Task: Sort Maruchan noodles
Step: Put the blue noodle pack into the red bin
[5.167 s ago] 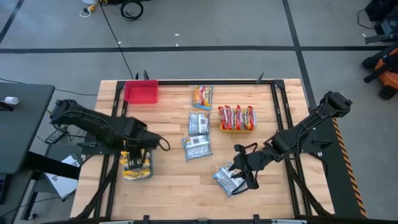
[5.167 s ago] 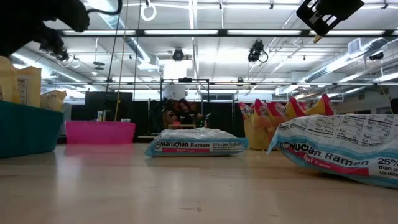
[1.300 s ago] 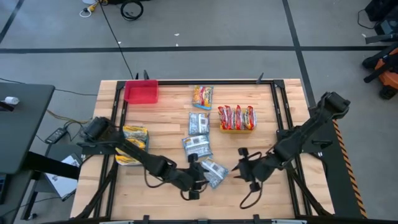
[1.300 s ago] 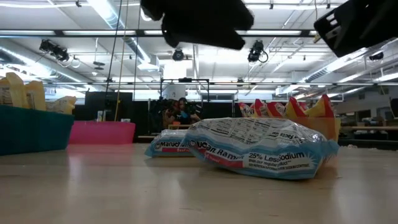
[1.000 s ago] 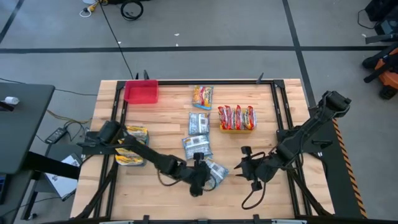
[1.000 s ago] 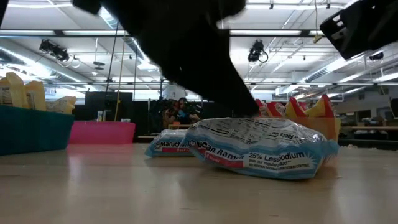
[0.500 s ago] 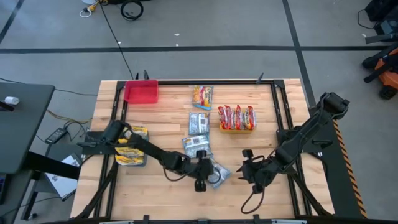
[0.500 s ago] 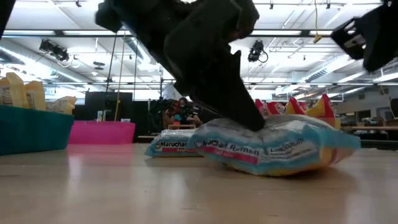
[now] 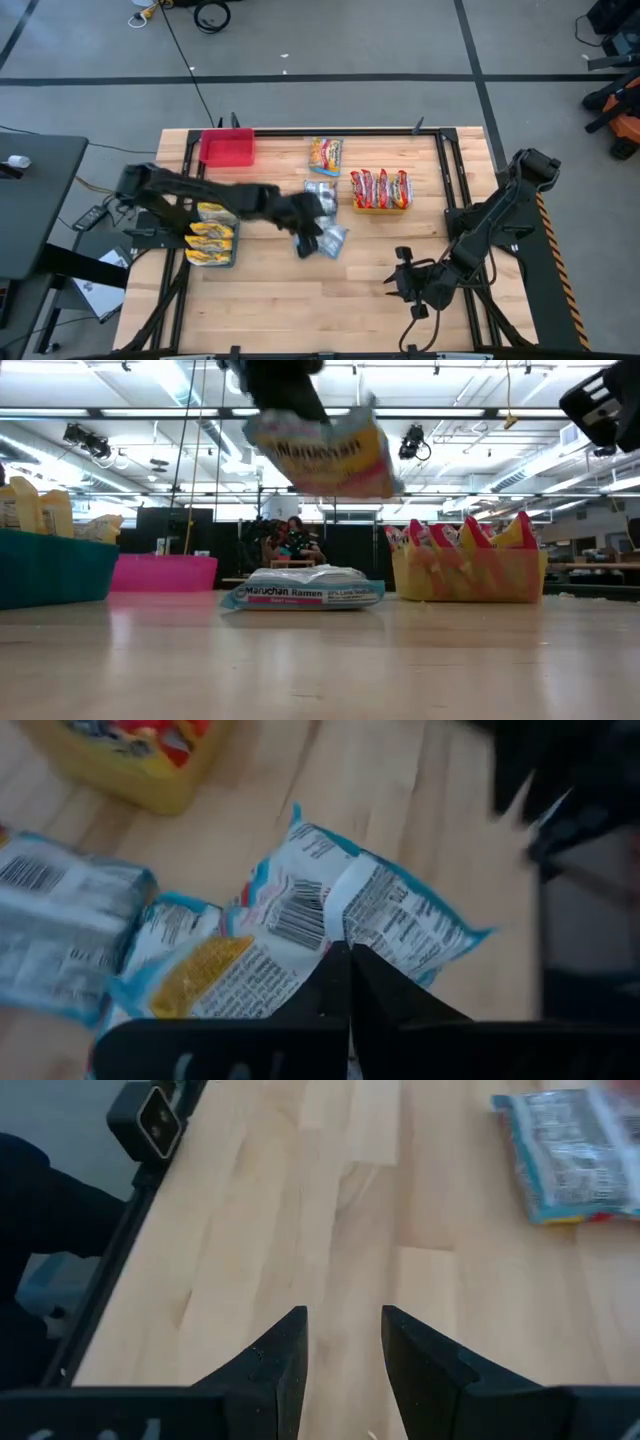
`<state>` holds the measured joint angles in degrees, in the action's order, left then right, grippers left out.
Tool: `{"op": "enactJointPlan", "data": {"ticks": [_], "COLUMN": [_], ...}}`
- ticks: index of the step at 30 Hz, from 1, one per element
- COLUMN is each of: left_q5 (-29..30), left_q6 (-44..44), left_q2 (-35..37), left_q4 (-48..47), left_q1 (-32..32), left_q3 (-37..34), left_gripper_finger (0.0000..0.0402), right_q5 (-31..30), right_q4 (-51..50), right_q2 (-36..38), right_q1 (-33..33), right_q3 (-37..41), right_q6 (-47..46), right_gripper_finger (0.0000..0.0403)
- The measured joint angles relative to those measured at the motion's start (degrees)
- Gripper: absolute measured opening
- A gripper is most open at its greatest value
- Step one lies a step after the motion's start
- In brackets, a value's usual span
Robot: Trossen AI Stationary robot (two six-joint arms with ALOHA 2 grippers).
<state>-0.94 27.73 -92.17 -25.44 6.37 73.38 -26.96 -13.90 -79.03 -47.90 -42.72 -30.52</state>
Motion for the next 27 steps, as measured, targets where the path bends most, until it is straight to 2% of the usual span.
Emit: {"op": "enactJointPlan", "data": {"ticks": [6, 10, 12, 17, 22, 27], "left_q5": [-7.2, -15.7, -17.5, -12.8, -5.7, -6.3], "left_q6": [8.0, 9.9, 9.4, -5.7, -20.3, -33.4], "left_q2": [5.1, 5.9, 5.8, 4.4, 1.8, -1.5], "left_q4": [-5.5, -6.4, -8.8, -15.5, -8.5, -1.7], "left_q1": [-6.7, -11.0, -12.8, -12.7, -6.3, -0.1], "left_q3": [0.0, 0.1, 0.1, 0.0, 0.1, 0.1], "left_gripper_finger": [0.0002, 0.0001, 0.0001, 0.0001, 0.0002, 0.0003], "right_q5": [1.4, 2.9, 4.4, 3.4, 2.6, 2.4], "right_q4": [3.4, 5.0, 5.7, 6.5, 6.1, 5.2], "right_q2": [-4.4, -6.6, -7.2, -7.4, -8.1, -8.0], "right_q1": [0.0, 0.1, 0.3, 0.3, 0.7, 2.5], "right_q3": [0.0, 0.0, 0.0, 0.0, 0.0, 0.0], "right_q6": [0.1, 0.0, 0.0, 0.5, 2.4, 3.7], "right_gripper_finger": [0.0134, 0.0134, 0.0134, 0.0134, 0.0134, 0.0134]}}
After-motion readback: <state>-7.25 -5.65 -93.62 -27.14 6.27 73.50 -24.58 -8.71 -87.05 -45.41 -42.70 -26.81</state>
